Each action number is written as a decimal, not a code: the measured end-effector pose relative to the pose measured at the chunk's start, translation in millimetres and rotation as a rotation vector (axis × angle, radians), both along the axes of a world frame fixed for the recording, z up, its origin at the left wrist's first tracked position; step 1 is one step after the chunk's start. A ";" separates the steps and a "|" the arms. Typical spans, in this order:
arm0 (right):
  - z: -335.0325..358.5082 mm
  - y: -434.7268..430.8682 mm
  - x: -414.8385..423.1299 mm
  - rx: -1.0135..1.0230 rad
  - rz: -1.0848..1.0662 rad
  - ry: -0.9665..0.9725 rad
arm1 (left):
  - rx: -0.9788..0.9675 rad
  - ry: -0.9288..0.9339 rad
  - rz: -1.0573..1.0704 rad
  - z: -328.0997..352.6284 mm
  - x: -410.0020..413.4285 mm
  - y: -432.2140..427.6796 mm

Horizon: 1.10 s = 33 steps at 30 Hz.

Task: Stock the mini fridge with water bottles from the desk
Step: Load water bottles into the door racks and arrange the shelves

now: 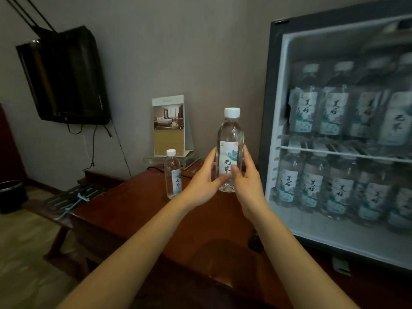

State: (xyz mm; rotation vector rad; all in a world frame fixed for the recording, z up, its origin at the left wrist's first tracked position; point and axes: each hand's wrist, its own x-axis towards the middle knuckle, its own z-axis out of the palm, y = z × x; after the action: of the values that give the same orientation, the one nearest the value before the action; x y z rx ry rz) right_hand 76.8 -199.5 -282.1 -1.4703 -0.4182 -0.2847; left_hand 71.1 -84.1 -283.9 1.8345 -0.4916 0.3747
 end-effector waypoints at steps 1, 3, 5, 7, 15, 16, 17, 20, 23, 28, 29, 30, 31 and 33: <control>4.6 -7.6 -6.1 0.007 -0.025 -0.016 | 0.002 -0.010 -0.010 4.4 -4.1 -8.0; 13.7 -25.7 -16.6 0.020 -0.086 -0.038 | -0.007 -0.043 -0.039 11.4 -7.4 -25.5; 21.5 -45.9 -22.0 0.013 -0.179 -0.064 | -0.009 -0.076 -0.072 20.2 -7.1 -45.7; 29.2 -67.3 -22.9 -0.007 -0.295 -0.096 | 0.011 -0.122 -0.093 30.9 -3.5 -69.6; 68.4 -148.2 -10.9 0.048 -0.496 -0.113 | 0.016 -0.139 -0.216 67.6 28.1 -163.1; 72.7 -155.8 -8.0 0.057 -0.506 -0.099 | 0.013 -0.124 -0.226 70.7 32.9 -172.1; 76.1 -162.1 -4.7 0.057 -0.519 -0.085 | 0.033 -0.098 -0.217 72.7 38.8 -180.1; 81.5 -176.8 4.1 0.022 -0.573 -0.070 | 0.108 -0.106 -0.194 78.3 54.7 -201.0; 82.8 -188.1 11.9 -0.005 -0.618 -0.048 | 0.147 -0.098 -0.152 79.4 68.5 -215.4; 83.7 -197.3 22.4 -0.074 -0.724 -0.017 | 0.135 -0.128 -0.155 70.0 87.9 -222.9; 82.8 -196.9 23.6 -0.092 -0.758 -0.012 | 0.142 -0.126 -0.129 69.2 90.1 -223.7; 81.2 -196.4 24.4 -0.110 -0.792 -0.011 | 0.141 -0.140 -0.108 68.4 92.4 -225.0; 78.8 -195.9 25.0 -0.127 -0.822 -0.014 | 0.137 -0.156 -0.092 69.0 92.5 -226.4; 74.4 -195.4 26.0 -0.163 -0.867 -0.016 | 0.135 -0.198 -0.070 69.2 94.9 -229.7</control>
State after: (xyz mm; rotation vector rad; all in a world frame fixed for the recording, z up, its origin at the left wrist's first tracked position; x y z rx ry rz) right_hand 102.8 -395.0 -207.7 -1.7481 0.2199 -0.9651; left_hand 165.9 -313.9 -214.7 1.9143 -0.7309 0.4877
